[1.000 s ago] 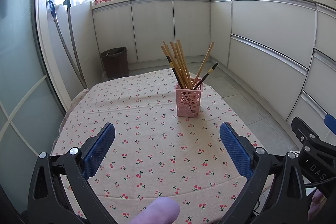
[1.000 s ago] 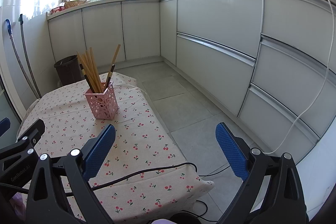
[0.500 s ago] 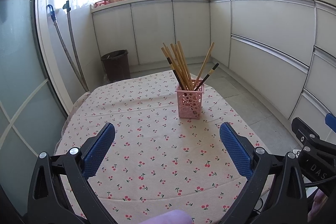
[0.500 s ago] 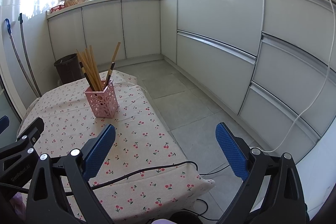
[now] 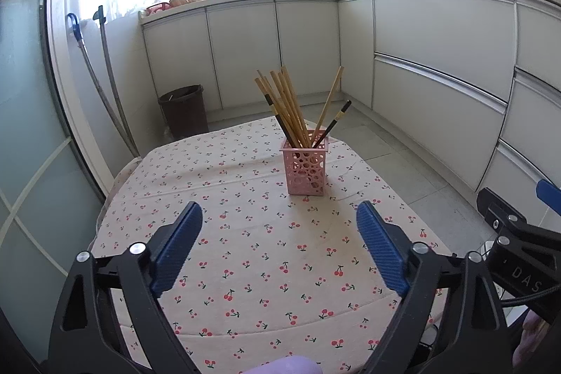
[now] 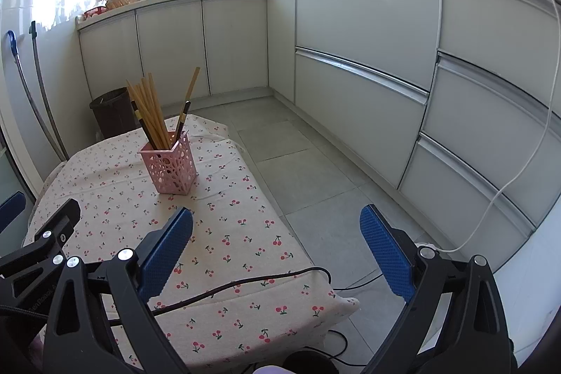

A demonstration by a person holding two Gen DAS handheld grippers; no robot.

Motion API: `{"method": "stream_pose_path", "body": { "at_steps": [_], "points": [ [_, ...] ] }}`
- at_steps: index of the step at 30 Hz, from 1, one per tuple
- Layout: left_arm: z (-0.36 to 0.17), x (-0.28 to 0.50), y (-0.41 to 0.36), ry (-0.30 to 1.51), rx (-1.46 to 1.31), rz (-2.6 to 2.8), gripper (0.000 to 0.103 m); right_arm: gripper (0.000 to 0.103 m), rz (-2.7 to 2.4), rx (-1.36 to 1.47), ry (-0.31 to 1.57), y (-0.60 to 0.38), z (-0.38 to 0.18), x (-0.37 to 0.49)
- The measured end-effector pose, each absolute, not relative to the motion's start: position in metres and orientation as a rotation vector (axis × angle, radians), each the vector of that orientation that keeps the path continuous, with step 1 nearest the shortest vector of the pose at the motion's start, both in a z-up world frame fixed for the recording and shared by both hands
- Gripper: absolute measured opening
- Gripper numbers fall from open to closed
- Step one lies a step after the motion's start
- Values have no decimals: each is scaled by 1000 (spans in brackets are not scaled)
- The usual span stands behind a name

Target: Organize utensils

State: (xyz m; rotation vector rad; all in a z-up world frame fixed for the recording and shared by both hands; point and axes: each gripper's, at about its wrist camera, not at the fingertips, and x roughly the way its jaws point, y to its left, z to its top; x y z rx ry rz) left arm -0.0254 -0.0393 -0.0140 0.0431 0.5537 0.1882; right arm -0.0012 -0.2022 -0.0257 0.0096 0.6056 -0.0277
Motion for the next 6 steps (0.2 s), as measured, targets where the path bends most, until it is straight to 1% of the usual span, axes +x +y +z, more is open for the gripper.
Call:
{"method": "stream_pose_path", "body": {
  "at_steps": [1,6],
  "points": [
    [-13,-26,-38,553,35,189,96,93,-28,10,606,-202,-26,-1],
    [-10,-26,-36,546,17,207,96,94,-29,11,612,-202,-27,-1]
  ]
}}
